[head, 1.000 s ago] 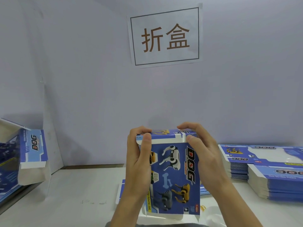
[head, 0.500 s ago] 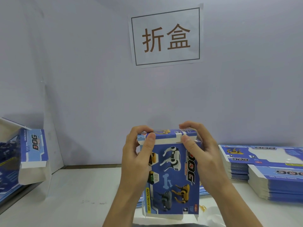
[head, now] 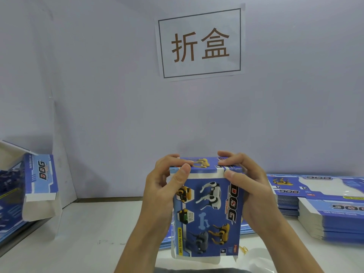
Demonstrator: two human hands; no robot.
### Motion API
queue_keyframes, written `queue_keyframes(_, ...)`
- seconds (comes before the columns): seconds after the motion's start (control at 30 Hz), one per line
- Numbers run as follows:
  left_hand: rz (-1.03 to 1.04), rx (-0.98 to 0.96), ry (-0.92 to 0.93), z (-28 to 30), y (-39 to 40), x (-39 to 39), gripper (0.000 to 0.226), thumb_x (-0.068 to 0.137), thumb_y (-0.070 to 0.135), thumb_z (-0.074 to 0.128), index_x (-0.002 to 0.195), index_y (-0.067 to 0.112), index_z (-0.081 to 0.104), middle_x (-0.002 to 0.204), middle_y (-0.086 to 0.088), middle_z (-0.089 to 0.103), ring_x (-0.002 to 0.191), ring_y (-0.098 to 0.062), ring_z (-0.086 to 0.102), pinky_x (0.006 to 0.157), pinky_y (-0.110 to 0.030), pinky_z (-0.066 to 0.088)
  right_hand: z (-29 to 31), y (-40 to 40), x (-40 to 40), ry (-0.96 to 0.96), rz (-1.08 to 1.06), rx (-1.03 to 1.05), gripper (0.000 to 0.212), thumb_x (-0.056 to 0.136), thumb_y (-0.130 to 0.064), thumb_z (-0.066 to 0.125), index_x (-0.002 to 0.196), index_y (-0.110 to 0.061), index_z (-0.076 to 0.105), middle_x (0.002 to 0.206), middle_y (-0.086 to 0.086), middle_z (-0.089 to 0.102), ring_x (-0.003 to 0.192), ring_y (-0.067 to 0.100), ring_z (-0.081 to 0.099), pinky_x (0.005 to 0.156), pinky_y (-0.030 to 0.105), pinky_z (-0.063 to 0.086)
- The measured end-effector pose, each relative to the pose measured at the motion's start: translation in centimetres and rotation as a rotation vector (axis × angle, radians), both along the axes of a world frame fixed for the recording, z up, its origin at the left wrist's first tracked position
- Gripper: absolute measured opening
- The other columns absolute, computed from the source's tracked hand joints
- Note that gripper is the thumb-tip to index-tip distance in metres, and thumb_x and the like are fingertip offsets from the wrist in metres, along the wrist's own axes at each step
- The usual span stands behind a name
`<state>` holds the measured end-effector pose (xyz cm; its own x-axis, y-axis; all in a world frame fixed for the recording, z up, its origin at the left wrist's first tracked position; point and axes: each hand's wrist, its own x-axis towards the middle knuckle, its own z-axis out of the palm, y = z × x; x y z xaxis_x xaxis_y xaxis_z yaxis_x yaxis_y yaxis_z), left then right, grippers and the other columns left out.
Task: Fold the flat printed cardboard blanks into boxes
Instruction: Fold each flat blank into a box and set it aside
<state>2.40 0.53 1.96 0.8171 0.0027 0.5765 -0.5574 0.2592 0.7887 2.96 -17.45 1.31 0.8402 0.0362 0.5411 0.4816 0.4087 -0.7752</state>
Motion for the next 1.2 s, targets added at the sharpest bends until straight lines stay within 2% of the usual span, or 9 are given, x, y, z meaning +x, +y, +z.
queue_keyframes(0.17,-0.048,0.004,0.019,0.1,-0.2,-0.1,0.034,0.066,0.051,0.081,0.086,0.024,0.077,0.12,0.01,0.061,0.119,-0.032,0.062,0.071,-0.044,0.062,0.0,-0.1,-0.1,0.039,0.016,0.064,0.011,0.066,-0.01,0.062,0.073,-0.014,0.069,0.125,0.003,0.065,0.089,0.033,0.073,0.059,0.036,0.059)
queue_keyframes(0.27,-0.05,0.085,-0.027,-0.1,0.1,0.1,0.051,0.06,0.066,0.083,0.091,0.026,0.078,0.128,0.011,0.056,0.129,-0.029,0.054,0.076,-0.04,0.061,0.1,-0.3,-0.2,0.063,0.028,0.099,0.012,0.063,-0.009,0.06,0.071,-0.013,0.068,0.126,0.004,0.065,0.088,0.033,0.073,0.058,0.035,0.059)
queue_keyframes(0.4,-0.137,0.14,-0.055,-0.3,0.2,0.0,0.046,0.064,0.065,0.081,0.094,0.03,0.078,0.137,0.017,0.051,0.136,-0.027,0.047,0.081,-0.043,0.06,0.1,-0.5,-0.3,0.081,0.049,0.127,0.014,0.06,-0.008,0.057,0.068,-0.013,0.068,0.128,0.003,0.066,0.089,0.032,0.072,0.059,0.037,0.057)
queue_keyframes(0.5,-0.135,0.199,-0.076,-0.5,0.3,-0.1,0.044,0.062,0.06,0.085,0.096,0.034,0.075,0.137,0.024,0.047,0.134,-0.025,0.051,0.079,-0.043,0.061,0.0,-0.6,-0.3,0.084,0.086,0.122,0.017,0.062,-0.007,0.056,0.069,-0.014,0.07,0.133,0.002,0.063,0.099,0.035,0.07,0.07,0.043,0.056)
queue_keyframes(0.7,-0.006,0.174,-0.116,-0.9,0.8,0.4,0.027,0.073,0.036,0.084,0.097,0.035,0.073,0.139,0.022,0.05,0.125,-0.025,0.059,0.079,-0.04,0.062,0.1,-0.8,-0.6,-0.018,0.16,-0.012,0.03,0.074,-0.004,0.064,0.094,-0.022,0.078,0.141,-0.011,0.056,0.114,0.032,0.067,0.074,0.044,0.061)
queue_keyframes(0.83,0.009,0.153,-0.131,-0.9,0.8,0.5,0.029,0.068,0.04,0.086,0.094,0.033,0.076,0.143,0.018,0.05,0.126,-0.025,0.059,0.08,-0.041,0.061,0.3,-0.5,-0.6,-0.058,0.073,-0.079,0.021,0.071,-0.002,0.08,0.082,-0.019,0.078,0.141,-0.01,0.057,0.116,0.029,0.065,0.072,0.041,0.061)
queue_keyframes(1.0,0.003,0.146,-0.142,-1.2,0.6,0.3,0.036,0.063,0.053,0.088,0.089,0.03,0.079,0.145,0.019,0.049,0.131,-0.023,0.055,0.081,-0.046,0.061,0.0,-0.8,-0.3,-0.037,0.087,-0.031,0.019,0.069,0.004,0.075,0.072,-0.015,0.077,0.139,-0.004,0.059,0.112,0.031,0.067,0.066,0.038,0.06)
queue_keyframes(1.1,-0.029,0.112,-0.148,-1.2,0.4,0.3,0.027,0.071,0.042,0.086,0.094,0.03,0.078,0.144,0.021,0.048,0.13,-0.024,0.056,0.078,-0.04,0.062,0.0,-0.6,-0.3,-0.056,0.058,-0.049,0.015,0.068,-0.003,0.074,0.075,-0.016,0.077,0.138,-0.004,0.059,0.115,0.033,0.065,0.069,0.042,0.06)
queue_keyframes(1.2,-0.101,0.063,-0.144,-1.4,0.7,0.6,0.032,0.067,0.044,0.089,0.093,0.028,0.078,0.147,0.016,0.047,0.131,-0.029,0.054,0.078,-0.042,0.062,0.1,-0.3,-0.3,-0.065,0.056,-0.042,0.018,0.066,-0.001,0.08,0.075,-0.017,0.078,0.138,-0.004,0.059,0.115,0.033,0.065,0.069,0.04,0.06)
